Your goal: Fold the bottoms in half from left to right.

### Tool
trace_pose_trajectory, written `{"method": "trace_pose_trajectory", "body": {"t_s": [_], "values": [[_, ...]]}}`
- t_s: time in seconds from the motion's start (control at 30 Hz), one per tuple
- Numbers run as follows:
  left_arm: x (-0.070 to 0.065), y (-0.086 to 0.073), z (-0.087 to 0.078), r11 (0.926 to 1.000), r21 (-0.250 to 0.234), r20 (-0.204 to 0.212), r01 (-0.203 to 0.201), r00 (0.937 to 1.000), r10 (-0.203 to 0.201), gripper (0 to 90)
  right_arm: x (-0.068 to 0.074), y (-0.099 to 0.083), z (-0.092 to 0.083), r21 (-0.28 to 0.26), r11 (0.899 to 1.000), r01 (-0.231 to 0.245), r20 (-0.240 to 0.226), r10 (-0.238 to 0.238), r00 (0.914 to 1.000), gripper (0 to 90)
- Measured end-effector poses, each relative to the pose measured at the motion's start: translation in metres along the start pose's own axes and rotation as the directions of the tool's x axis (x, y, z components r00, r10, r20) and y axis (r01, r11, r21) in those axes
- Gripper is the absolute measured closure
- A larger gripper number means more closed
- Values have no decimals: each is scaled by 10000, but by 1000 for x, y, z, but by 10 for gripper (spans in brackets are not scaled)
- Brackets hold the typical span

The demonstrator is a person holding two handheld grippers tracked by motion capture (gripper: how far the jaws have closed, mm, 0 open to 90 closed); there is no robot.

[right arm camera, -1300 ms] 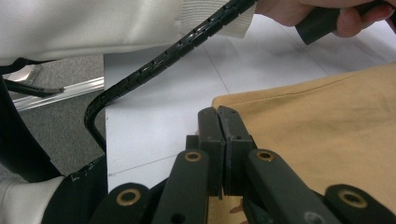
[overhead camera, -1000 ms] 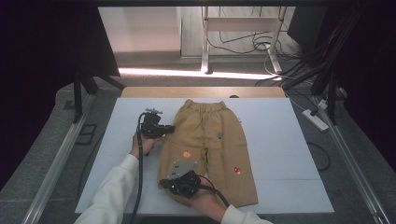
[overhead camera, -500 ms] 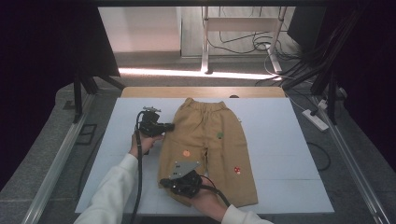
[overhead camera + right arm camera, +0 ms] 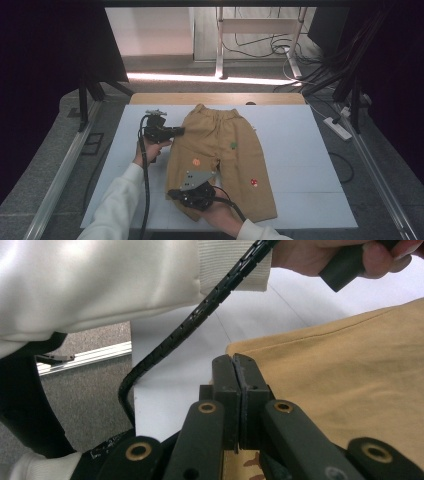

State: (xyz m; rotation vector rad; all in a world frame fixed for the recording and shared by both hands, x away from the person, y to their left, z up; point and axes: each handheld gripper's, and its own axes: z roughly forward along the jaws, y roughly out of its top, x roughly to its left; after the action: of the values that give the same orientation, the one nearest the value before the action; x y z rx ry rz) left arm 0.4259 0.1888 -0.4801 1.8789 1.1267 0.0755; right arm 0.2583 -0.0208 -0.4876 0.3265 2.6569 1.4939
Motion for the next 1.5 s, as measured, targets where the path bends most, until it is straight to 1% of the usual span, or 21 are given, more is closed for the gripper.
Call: {"method": "trace_pose_trajectory", "body": {"t_s": [0.2, 0.23, 0.27, 0.37, 0.4, 0.43, 0.5, 0.57, 0.67, 0.8, 0.9, 1.1, 1.2, 1.23, 1.5], "values": [[3, -2, 0, 9998, 100, 23, 145, 9999, -145, 853, 0, 0, -1, -45, 10000, -38, 4, 38, 10000, 895], [4, -2, -1, 9999, 69, 25, 143, 9999, -143, 853, 1, 1, 1, -96, 9999, -53, -57, 52, 10000, 895], [4, -1, -4, 9999, 39, 29, 128, 9999, -128, 853, 1, 1, 1, -96, 9999, -53, -57, 52, 10000, 895], [4, 2, -14, 9995, -240, 138, 182, 9997, -179, 853, 1, 6, 1, -242, 9997, -16, -175, 11, 9998, 895], [4, 3, -18, 9992, -338, 171, 224, 9996, -218, 853, 1, 9, 1, -374, 9993, 6, -214, -14, 9998, 895], [4, 4, -21, 9989, -409, 207, 239, 9995, -230, 853, 1, 9, 1, -374, 9993, 6, -214, -14, 9998, 895], [5, 4, -23, 9989, -378, 207, 273, 9994, -266, 853, 2, 11, 0, -377, 9993, 45, -221, -54, 9997, 895], [6, 2, -21, 9989, -292, 223, 362, 9991, -355, 853, 2, 9, -2, -386, 9992, 39, -197, -47, 9998, 895], [7, 1, -16, 9988, -184, 136, 449, 9989, -447, 853, 1, 7, -3, -365, 9993, 22, -140, -27, 9999, 895], [6, 1, -12, 9986, -221, 145, 482, 9987, -479, 853, -2, 4, -10, -368, 9993, -111, -66, 108, 9999, 895], [2, 2, -9, 9982, -343, 236, 482, 9986, -474, 852, -4, 1, -17, -406, 9989, -230, 3, 230, 9997, 895], [-6, 7, 4, 9989, -308, 400, 357, 9986, -345, 851, -8, -5, -33, -430, 9985, -340, 262, 352, 9990, 895], [-11, 9, 10, 9991, -333, 494, 280, 9984, -264, 851, -12, -12, -44, -460, 9975, -542, 377, 560, 9977, 895], [-13, 10, 11, 9990, -361, 501, 262, 9984, -244, 851, -12, -12, -44, -460, 9975, -542, 377, 560, 9977, 895], [-22, 15, 19, 9992, -370, 623, 146, 9980, -123, 851, -19, -25, -61, -606, 9937, -941, 550, 975, 9937, 895]]}}
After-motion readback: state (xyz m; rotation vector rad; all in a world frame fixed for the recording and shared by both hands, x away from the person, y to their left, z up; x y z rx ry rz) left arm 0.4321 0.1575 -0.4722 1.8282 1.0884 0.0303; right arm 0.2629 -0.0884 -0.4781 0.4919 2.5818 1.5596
